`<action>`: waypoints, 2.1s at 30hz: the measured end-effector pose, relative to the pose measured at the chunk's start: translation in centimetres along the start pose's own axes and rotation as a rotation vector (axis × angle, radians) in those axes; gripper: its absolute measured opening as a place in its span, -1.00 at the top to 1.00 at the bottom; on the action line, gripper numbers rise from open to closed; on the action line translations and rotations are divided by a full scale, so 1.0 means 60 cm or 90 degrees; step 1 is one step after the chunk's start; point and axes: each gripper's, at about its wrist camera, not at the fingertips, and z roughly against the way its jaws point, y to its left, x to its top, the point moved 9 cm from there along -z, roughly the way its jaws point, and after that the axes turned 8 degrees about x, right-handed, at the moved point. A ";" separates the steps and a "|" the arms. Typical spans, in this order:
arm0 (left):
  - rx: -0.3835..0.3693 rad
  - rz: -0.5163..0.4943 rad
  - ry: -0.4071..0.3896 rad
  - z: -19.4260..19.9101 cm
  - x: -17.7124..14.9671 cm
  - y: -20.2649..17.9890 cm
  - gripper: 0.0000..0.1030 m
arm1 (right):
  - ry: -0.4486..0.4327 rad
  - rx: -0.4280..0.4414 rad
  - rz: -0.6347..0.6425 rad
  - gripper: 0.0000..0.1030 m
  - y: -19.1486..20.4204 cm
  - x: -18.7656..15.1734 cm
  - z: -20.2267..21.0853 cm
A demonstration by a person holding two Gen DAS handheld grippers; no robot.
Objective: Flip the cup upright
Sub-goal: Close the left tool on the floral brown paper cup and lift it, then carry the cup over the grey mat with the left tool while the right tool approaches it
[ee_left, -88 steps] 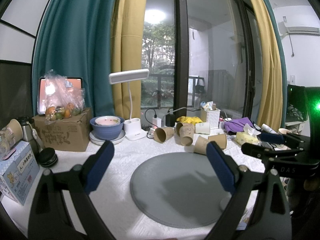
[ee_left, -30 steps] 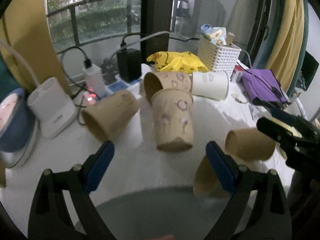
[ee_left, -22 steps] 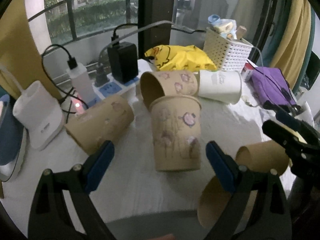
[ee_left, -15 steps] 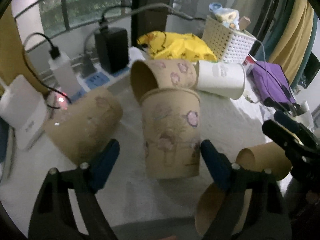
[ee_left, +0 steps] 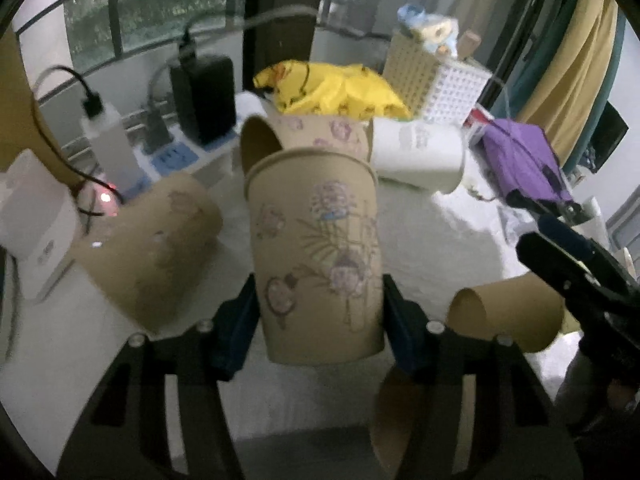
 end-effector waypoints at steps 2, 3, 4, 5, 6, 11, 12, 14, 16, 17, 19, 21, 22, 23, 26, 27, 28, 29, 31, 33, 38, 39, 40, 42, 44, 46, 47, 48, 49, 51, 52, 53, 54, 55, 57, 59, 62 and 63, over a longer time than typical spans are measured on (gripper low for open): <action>0.000 0.001 -0.012 0.021 0.002 0.002 -0.13 | -0.009 0.003 0.004 -0.56 0.009 0.005 0.013; -0.001 0.002 -0.020 0.033 0.001 0.003 -0.13 | -0.014 0.005 0.007 -0.56 0.017 0.008 0.022; -0.003 0.002 -0.034 0.047 0.000 0.004 -0.13 | -0.020 0.006 0.012 -0.56 0.025 0.010 0.031; -0.005 0.002 -0.041 0.060 -0.002 0.006 -0.13 | -0.025 0.007 0.015 -0.56 0.033 0.012 0.040; -0.009 0.001 -0.050 0.074 -0.005 0.007 -0.13 | -0.029 0.007 0.018 -0.56 0.038 0.014 0.047; -0.012 -0.010 -0.102 0.147 -0.022 -0.001 -0.13 | -0.051 0.012 0.031 -0.56 0.072 0.014 0.098; -0.014 -0.014 -0.114 0.163 -0.029 -0.003 -0.13 | -0.053 0.012 0.034 -0.56 0.078 0.013 0.105; -0.017 -0.017 -0.125 0.184 -0.038 -0.006 -0.13 | -0.058 0.015 0.042 -0.56 0.091 0.009 0.121; -0.017 -0.023 -0.135 0.210 -0.055 -0.006 -0.13 | -0.064 0.017 0.051 -0.56 0.107 0.004 0.142; -0.016 -0.025 -0.138 0.217 -0.061 -0.005 -0.13 | -0.066 0.018 0.053 -0.56 0.111 0.002 0.148; -0.015 -0.027 -0.147 0.239 -0.080 -0.004 -0.13 | -0.072 0.023 0.056 -0.56 0.123 -0.006 0.169; -0.006 -0.027 -0.160 0.258 -0.100 -0.002 -0.13 | -0.076 0.026 0.060 -0.56 0.135 -0.014 0.186; 0.010 -0.030 -0.172 0.268 -0.109 0.000 -0.13 | -0.077 0.028 0.062 -0.56 0.140 -0.019 0.193; 0.022 -0.037 -0.185 0.279 -0.120 0.001 -0.13 | -0.078 0.030 0.065 -0.56 0.147 -0.024 0.200; 0.024 -0.046 -0.205 0.307 -0.163 -0.007 -0.13 | -0.077 0.037 0.077 -0.56 0.170 -0.044 0.220; 0.028 -0.051 -0.212 0.315 -0.177 -0.009 -0.13 | -0.076 0.041 0.080 -0.56 0.178 -0.052 0.227; 0.031 -0.053 -0.217 0.320 -0.187 -0.010 -0.13 | -0.075 0.047 0.082 -0.56 0.187 -0.060 0.234; 0.032 -0.052 -0.224 0.329 -0.201 -0.011 -0.13 | -0.074 0.052 0.084 -0.56 0.195 -0.067 0.240; 0.024 -0.041 -0.237 0.346 -0.231 -0.010 -0.13 | -0.074 0.060 0.087 -0.56 0.209 -0.078 0.252; 0.021 -0.033 -0.243 0.357 -0.253 -0.010 -0.13 | -0.065 0.083 0.082 -0.56 0.225 -0.091 0.265; 0.029 -0.013 -0.256 0.380 -0.314 0.000 -0.13 | -0.059 0.105 0.100 -0.56 0.268 -0.127 0.307; 0.032 -0.008 -0.259 0.385 -0.331 0.002 -0.14 | -0.056 0.112 0.100 -0.56 0.275 -0.136 0.313; 0.031 -0.004 -0.262 0.388 -0.345 0.002 -0.14 | -0.051 0.118 0.100 -0.56 0.283 -0.145 0.317; 0.027 0.002 -0.272 0.395 -0.377 0.004 -0.14 | -0.041 0.133 0.100 -0.56 0.298 -0.163 0.322; 0.033 0.002 -0.283 0.398 -0.398 0.009 -0.14 | -0.029 0.158 0.101 -0.56 0.318 -0.188 0.327; 0.027 0.008 -0.297 0.401 -0.419 0.014 -0.14 | -0.015 0.177 0.102 -0.56 0.335 -0.210 0.327; 0.025 0.012 -0.300 0.402 -0.428 0.017 -0.14 | -0.004 0.194 0.101 -0.56 0.350 -0.228 0.328; 0.017 0.012 -0.309 0.405 -0.440 0.017 -0.14 | 0.005 0.209 0.097 -0.56 0.360 -0.240 0.328; 0.009 0.011 -0.317 0.409 -0.445 0.017 -0.14 | 0.012 0.219 0.095 -0.56 0.367 -0.248 0.329; -0.014 0.006 -0.342 0.420 -0.459 0.013 -0.14 | 0.028 0.247 0.098 -0.56 0.390 -0.268 0.332; -0.020 0.006 -0.344 0.422 -0.463 0.012 -0.14 | 0.031 0.259 0.099 -0.56 0.398 -0.272 0.335; -0.027 0.008 -0.344 0.422 -0.465 0.010 -0.14 | 0.033 0.266 0.100 -0.56 0.405 -0.275 0.336; -0.036 0.011 -0.346 0.424 -0.467 0.010 -0.14 | 0.035 0.272 0.101 -0.56 0.411 -0.276 0.337; -0.042 0.011 -0.351 0.427 -0.468 0.009 -0.14 | 0.035 0.277 0.102 -0.56 0.415 -0.276 0.337; -0.057 0.009 -0.370 0.438 -0.471 0.007 -0.14 | 0.036 0.293 0.094 -0.56 0.420 -0.273 0.340; -0.073 0.009 -0.376 0.442 -0.472 0.003 -0.14 | 0.041 0.310 0.083 -0.56 0.421 -0.272 0.340; -0.088 -0.004 -0.388 0.447 -0.471 -0.006 -0.15 | 0.052 0.334 0.070 -0.56 0.424 -0.274 0.339; -0.090 -0.013 -0.392 0.450 -0.472 -0.012 -0.15 | 0.053 0.338 0.069 -0.56 0.425 -0.274 0.339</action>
